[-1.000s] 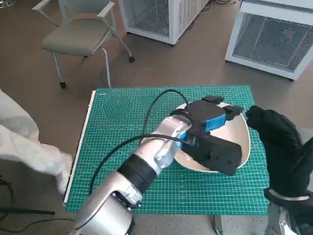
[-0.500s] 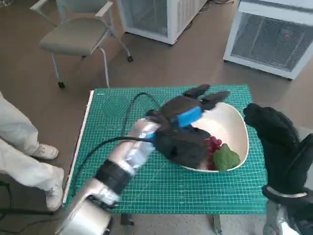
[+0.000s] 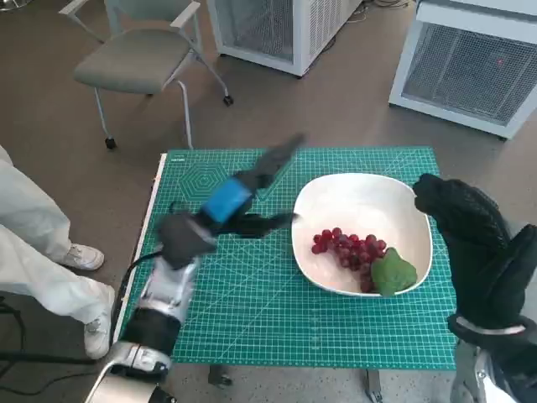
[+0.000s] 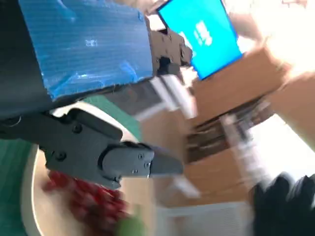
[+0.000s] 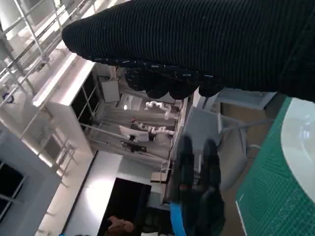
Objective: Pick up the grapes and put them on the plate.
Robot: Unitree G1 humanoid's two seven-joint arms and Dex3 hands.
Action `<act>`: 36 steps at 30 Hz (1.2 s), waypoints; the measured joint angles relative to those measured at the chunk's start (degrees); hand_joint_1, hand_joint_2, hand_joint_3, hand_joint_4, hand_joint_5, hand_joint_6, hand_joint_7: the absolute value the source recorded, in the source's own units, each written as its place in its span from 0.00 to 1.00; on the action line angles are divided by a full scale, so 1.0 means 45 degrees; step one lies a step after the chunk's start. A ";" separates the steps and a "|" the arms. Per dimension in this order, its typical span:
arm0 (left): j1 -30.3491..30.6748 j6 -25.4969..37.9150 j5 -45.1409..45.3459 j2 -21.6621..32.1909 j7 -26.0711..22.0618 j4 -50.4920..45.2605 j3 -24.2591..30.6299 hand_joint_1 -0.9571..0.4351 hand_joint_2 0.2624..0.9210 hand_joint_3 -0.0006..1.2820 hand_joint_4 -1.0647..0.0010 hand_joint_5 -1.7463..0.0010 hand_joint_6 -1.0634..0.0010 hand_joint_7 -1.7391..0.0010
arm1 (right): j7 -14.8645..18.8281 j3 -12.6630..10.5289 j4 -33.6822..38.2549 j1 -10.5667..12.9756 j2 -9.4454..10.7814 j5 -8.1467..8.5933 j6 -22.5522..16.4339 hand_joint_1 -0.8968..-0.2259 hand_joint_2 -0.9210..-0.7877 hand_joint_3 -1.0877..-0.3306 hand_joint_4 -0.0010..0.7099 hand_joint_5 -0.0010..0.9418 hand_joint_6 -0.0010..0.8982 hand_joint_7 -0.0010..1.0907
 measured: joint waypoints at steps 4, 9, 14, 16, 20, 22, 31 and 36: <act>0.0546 0.0142 -0.1542 -0.0257 -0.0992 -0.0041 0.1031 0.30 1.00 0.10 0.98 1.00 0.82 0.98 | 0.0067 -0.0007 0.0061 -0.0059 -0.0062 0.0003 0.0057 0.57 0.00 0.70 0.48 0.43 0.22 0.80; 0.1122 0.0207 -0.1874 -0.0278 -0.1314 -0.0135 0.1457 0.36 1.00 0.05 0.94 0.99 0.79 0.98 | 0.0164 -0.0065 0.0172 -0.0147 -0.0129 0.0020 0.0077 0.57 0.00 0.71 0.48 0.43 0.22 0.80; 0.1518 0.0074 -0.1747 -0.0229 -0.1385 -0.0314 0.1528 0.40 1.00 0.03 0.90 0.98 0.77 0.98 | 0.0240 -0.0137 0.0313 -0.0241 -0.0189 0.0029 0.0077 0.57 0.00 0.71 0.48 0.43 0.22 0.80; 0.1637 0.0038 -0.1729 -0.0223 -0.1409 -0.0463 0.1537 0.41 1.00 0.03 0.89 0.98 0.77 0.98 | 0.0262 -0.0145 0.0350 -0.0252 -0.0199 0.0028 0.0076 0.57 0.00 0.71 0.49 0.43 0.22 0.80; 0.1762 0.0018 -0.1732 -0.0230 -0.1513 -0.0734 0.1543 0.42 1.00 0.02 0.87 0.98 0.75 0.99 | 0.0322 -0.0140 0.0413 -0.0271 -0.0203 0.0028 0.0075 0.57 0.00 0.71 0.49 0.44 0.22 0.79; 0.1808 0.0017 -0.1737 -0.0246 -0.1547 -0.0865 0.1545 0.43 1.00 0.02 0.86 0.98 0.75 0.99 | 0.0344 -0.0136 0.0429 -0.0277 -0.0203 0.0028 0.0075 0.57 0.00 0.71 0.49 0.44 0.23 0.79; 0.1926 0.0021 -0.1820 -0.0427 -0.1642 -0.1173 0.1602 0.44 1.00 0.02 0.87 0.99 0.74 0.99 | 0.0436 -0.0100 0.0476 -0.0325 -0.0203 0.0025 0.0075 0.57 0.00 0.71 0.49 0.45 0.23 0.80; 0.2034 0.0033 -0.1821 -0.0473 -0.1635 -0.1196 0.1610 0.43 1.00 0.02 0.88 1.00 0.73 0.99 | 0.0471 -0.0093 0.0486 -0.0382 -0.0203 0.0027 0.0076 0.57 0.00 0.71 0.48 0.45 0.23 0.80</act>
